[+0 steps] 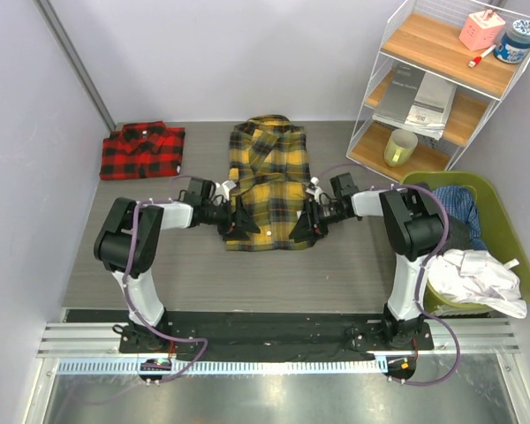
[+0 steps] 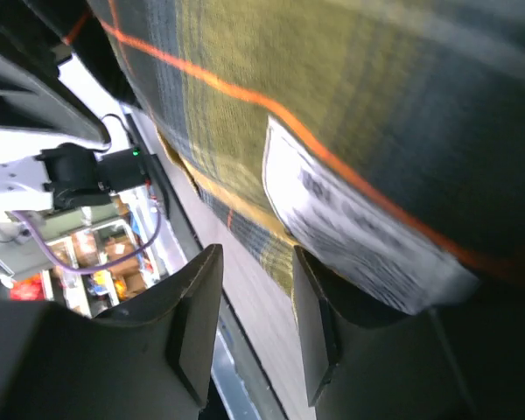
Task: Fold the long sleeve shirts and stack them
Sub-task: Fold the shirt
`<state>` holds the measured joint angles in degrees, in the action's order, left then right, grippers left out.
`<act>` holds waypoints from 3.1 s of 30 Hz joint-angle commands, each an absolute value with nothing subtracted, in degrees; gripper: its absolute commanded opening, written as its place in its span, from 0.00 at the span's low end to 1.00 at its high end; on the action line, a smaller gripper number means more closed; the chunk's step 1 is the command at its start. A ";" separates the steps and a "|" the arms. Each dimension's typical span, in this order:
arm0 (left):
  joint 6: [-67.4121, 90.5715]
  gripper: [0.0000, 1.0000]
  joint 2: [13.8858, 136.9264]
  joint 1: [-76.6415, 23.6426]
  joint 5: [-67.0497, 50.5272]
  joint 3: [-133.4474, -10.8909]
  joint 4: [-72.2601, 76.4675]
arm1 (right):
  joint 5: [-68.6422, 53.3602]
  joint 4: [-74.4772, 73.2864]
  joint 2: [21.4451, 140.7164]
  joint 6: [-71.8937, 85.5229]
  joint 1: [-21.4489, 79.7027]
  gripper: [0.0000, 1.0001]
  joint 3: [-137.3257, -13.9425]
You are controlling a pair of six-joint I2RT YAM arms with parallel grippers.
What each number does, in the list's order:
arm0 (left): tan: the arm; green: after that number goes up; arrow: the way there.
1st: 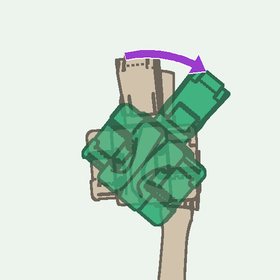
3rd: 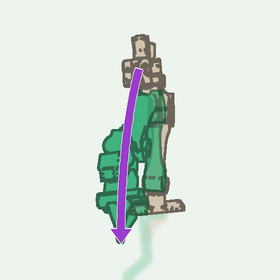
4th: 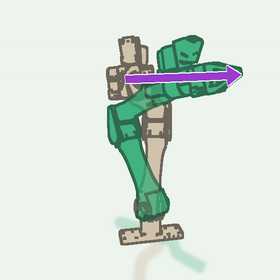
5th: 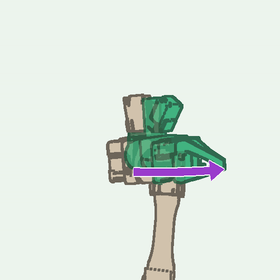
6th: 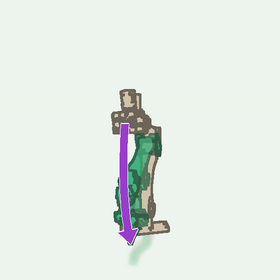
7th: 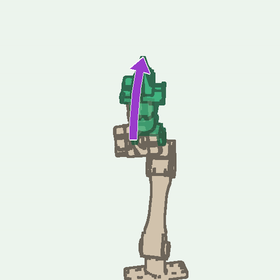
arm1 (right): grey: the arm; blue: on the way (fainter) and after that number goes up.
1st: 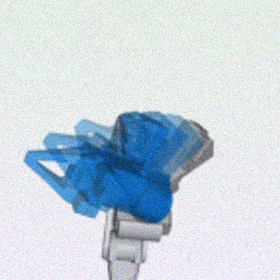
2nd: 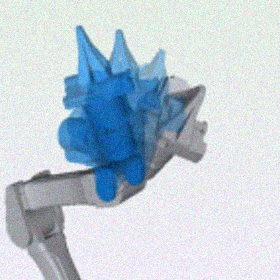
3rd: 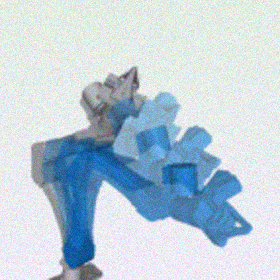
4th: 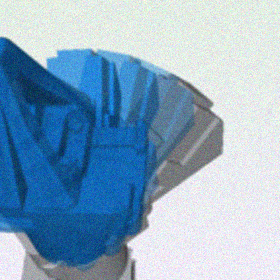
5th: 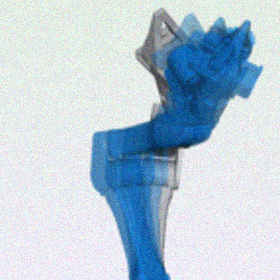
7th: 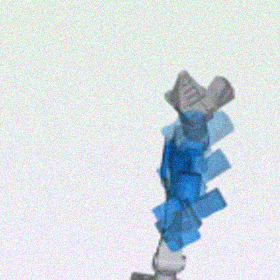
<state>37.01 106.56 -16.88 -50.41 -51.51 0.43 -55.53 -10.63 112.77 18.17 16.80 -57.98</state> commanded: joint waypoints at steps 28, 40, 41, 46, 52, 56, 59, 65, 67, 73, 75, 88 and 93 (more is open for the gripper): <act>30.75 0.60 121.10 -12.57 -46.67 -79.45 -3.62 | -50.55 -15.91 127.34 10.19 12.40 0.43 -90.87; 31.22 0.61 117.98 -10.02 -47.54 -70.85 -2.91 | -49.57 -19.07 124.99 6.33 11.51 0.45 -86.22; 29.98 0.62 116.21 -10.02 -48.59 -70.49 -2.38 | -50.18 -19.59 122.98 5.46 11.43 0.46 -85.96; 29.61 0.66 103.55 -11.77 -54.38 -66.37 -2.46 | -54.22 -23.55 108.33 7.37 12.65 0.54 -82.54; 36.90 0.93 95.19 -21.25 -56.25 -55.83 4.70 | -57.56 -17.68 99.06 16.25 21.08 1.00 -66.91; 49.81 1.00 98.16 -22.41 -55.11 -48.61 19.04 | -58.18 -6.26 102.11 25.04 22.32 1.00 -58.98; 48.96 1.00 103.43 -20.84 -54.67 -47.11 21.53 | -58.01 -3.61 106.42 25.23 20.66 1.00 -56.43; 45.00 1.00 113.38 -13.90 -56.59 -46.67 17.23 | -58.80 -9.12 117.77 16.91 13.64 1.00 -54.66; 42.74 1.00 109.89 -12.75 -59.40 -46.23 14.43 | -58.89 -16.68 116.38 13.03 12.75 1.00 -55.98; 40.95 1.00 95.64 -13.97 -62.93 -43.07 6.60 | -63.28 -20.74 104.52 16.08 14.58 1.00 -55.64; 41.13 1.00 93.25 -15.02 -61.79 -40.97 6.68 | -63.45 -18.04 102.05 18.44 16.16 1.00 -53.72; 33.14 1.00 104.86 -11.43 -59.93 -38.41 1.85 | -56.52 -29.78 113.82 1.16 9.41 1.00 -51.85; 22.77 1.00 94.16 -11.42 -66.61 -43.85 -13.86 | -62.30 -49.56 107.59 -8.53 8.70 1.00 -61.15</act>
<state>33.34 101.95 -11.81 -66.54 -40.03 0.23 -67.64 -33.69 110.98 1.28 9.43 -55.57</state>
